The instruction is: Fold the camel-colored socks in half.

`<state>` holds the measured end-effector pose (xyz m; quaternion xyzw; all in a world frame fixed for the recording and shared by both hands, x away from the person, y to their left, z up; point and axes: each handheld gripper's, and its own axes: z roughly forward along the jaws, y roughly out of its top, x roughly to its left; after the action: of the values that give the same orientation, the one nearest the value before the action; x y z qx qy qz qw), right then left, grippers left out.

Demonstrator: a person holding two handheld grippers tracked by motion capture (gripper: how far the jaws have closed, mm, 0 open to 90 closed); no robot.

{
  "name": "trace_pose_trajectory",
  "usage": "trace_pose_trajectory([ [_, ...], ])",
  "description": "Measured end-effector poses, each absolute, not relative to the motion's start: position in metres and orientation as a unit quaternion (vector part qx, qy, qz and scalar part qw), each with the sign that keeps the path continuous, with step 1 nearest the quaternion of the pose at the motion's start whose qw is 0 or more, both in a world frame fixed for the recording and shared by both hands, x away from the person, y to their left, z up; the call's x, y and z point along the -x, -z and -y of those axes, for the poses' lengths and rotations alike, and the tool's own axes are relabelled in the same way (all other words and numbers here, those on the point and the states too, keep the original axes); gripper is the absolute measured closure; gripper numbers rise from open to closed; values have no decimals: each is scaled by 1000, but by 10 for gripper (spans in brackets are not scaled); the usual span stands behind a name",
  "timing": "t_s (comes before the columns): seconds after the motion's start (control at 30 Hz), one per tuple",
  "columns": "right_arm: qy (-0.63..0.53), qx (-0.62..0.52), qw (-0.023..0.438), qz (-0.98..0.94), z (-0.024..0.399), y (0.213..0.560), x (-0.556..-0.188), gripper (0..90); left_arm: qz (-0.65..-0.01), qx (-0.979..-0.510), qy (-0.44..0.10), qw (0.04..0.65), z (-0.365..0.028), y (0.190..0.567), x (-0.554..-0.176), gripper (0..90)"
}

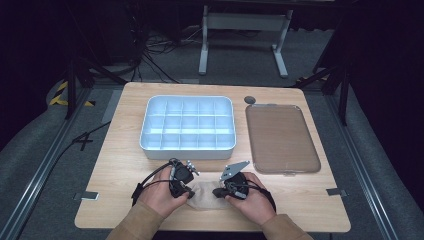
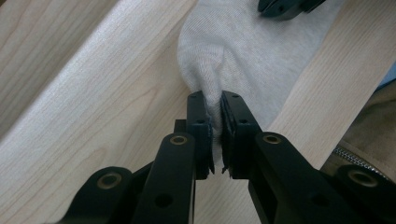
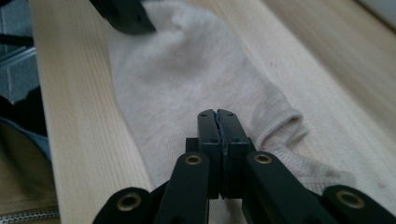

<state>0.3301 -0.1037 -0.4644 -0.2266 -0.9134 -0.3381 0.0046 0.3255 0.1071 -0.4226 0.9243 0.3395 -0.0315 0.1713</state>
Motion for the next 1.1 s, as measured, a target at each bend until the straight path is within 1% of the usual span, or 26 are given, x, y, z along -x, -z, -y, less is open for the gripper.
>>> trace_pose_trajectory([
  [0.37,340,222,-2,914,100,465,-328,900,-340,-921,30,186,-113,413,-327,828],
  [0.83,350,212,-20,912,89,467,-323,900,-332,-923,20,193,-106,400,-325,828],
  [1.0,360,213,-21,908,94,462,-322,898,-334,-923,21,189,-109,400,-327,828],
  [1.1,369,259,-10,892,107,451,-321,899,-340,-922,26,183,-110,398,-326,828],
])
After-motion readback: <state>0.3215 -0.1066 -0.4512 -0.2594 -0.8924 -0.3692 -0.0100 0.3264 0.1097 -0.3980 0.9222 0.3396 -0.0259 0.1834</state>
